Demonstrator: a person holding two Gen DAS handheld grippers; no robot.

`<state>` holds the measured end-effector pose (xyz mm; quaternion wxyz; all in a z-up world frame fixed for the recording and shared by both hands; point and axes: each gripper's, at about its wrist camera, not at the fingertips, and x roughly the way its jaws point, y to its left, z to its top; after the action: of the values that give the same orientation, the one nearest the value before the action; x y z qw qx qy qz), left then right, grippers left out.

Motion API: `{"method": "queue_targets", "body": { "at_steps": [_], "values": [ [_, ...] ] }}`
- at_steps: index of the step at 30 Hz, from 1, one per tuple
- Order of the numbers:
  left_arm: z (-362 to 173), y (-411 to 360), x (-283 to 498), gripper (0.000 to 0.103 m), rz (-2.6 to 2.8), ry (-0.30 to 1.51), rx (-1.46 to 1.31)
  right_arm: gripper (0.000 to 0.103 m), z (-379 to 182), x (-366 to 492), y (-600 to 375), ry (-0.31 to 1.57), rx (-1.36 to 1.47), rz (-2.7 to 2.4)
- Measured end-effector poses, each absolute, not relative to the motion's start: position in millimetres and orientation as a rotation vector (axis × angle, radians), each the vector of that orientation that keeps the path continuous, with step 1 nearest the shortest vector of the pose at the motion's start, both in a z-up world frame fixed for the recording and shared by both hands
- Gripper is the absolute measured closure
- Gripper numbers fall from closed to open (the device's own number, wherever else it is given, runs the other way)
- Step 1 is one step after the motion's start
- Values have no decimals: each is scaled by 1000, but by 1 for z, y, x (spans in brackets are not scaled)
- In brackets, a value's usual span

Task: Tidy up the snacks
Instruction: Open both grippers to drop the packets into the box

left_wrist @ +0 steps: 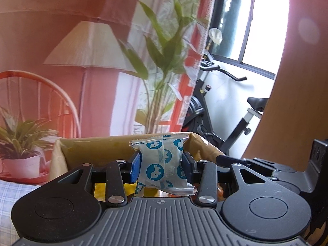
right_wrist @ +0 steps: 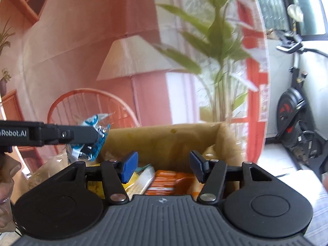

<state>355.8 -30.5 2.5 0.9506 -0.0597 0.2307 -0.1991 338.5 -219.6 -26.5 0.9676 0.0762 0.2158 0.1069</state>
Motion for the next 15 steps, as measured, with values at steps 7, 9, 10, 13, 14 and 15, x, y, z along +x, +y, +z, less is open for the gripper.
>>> {"method": "queue_targets", "body": {
  "at_steps": [7,9,10,13,14,15],
  "values": [
    [-10,-55,382,58,-439,541,-132,44,-25,325,-232,427,99,159],
    [-13,-60,391,58,-439,559,-126,44,-28,323,-233,431,87,154],
    [-14,-63,394,58,-439,562,-115,44,-29,321,-234,432,86,153],
    [-14,-72,403,54,-452,564,-94,44,-34,319,-233,444,83,155],
    [-13,-74,405,44,-460,564,-93,44,-36,318,-232,447,82,157],
    [-12,-75,405,34,-459,559,-91,44,-37,318,-231,451,81,160]
  ]
}}
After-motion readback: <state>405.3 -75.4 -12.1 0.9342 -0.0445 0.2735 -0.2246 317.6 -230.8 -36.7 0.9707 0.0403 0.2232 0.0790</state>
